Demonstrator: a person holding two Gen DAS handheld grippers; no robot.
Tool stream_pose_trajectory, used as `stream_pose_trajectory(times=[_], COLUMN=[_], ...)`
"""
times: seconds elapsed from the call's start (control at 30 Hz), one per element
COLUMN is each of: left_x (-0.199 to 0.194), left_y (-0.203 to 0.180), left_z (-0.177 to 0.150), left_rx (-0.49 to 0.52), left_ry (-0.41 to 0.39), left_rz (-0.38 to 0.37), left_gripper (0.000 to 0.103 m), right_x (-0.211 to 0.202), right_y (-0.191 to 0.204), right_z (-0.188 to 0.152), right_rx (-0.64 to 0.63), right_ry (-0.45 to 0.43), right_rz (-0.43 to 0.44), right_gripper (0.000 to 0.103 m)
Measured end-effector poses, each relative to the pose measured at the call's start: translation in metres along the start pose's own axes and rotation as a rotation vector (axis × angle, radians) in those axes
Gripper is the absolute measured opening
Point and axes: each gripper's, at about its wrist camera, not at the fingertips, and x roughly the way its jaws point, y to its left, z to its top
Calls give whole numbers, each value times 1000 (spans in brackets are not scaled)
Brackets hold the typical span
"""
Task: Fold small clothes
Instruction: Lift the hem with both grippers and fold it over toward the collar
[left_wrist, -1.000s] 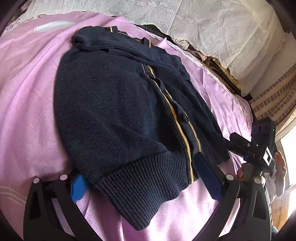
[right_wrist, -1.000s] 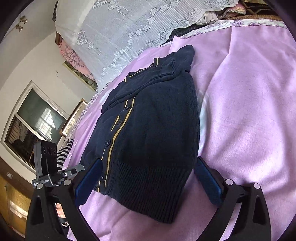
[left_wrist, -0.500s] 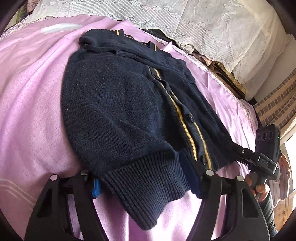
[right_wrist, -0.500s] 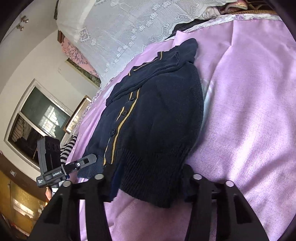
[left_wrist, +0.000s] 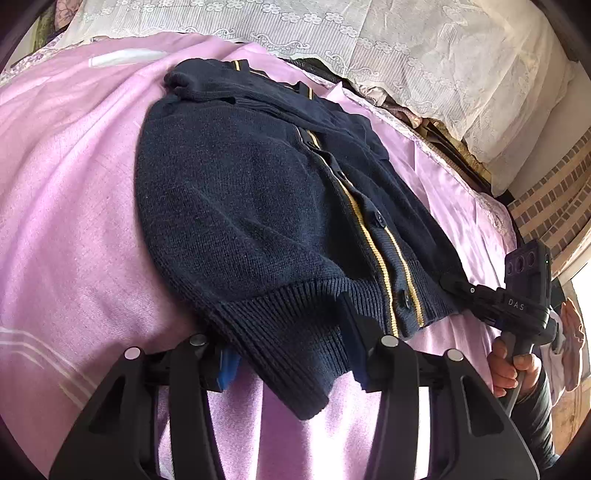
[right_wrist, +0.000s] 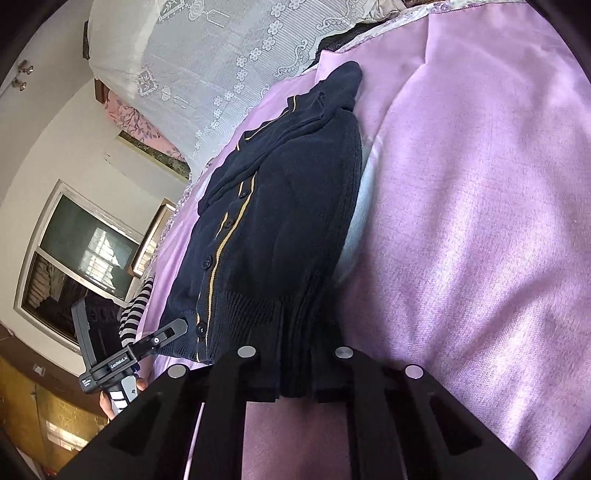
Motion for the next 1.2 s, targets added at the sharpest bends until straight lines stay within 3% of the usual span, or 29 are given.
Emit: stream_pose_trajectory(times=[0.07, 0.13, 0.23, 0.43, 0.63, 0.87, 1.2], left_x=[0, -1, -4, -19, -32, -37, -32], left_y=[2, 6, 8, 2, 1, -10, 0], left_z=[1, 2, 3, 13, 46, 80, 133], left_rx=[-9, -23, -32, -6, 4, 49, 29], left_ry=[-2, -7, -17, -56, -80, -120, -161], left_rz=[-9, -27, -69, -103, -144, -118, -90], left_gripper=[45, 27, 14, 9, 8, 8, 8], right_x=[1, 1, -4, -17, -28, -33, -15], right_y=[4, 8, 14, 33, 42, 52, 68], right_z=[1, 0, -1, 1, 22, 56, 104], right_rx=[-23, -47, -74, -123, -75, -50, -15], right_ry=[-7, -19, -51, -114, -134, -188, -250], right_rz=[-17, -32, -40, -31, 51, 106, 177], right_gripper=[11, 9, 8, 8, 7, 7, 7])
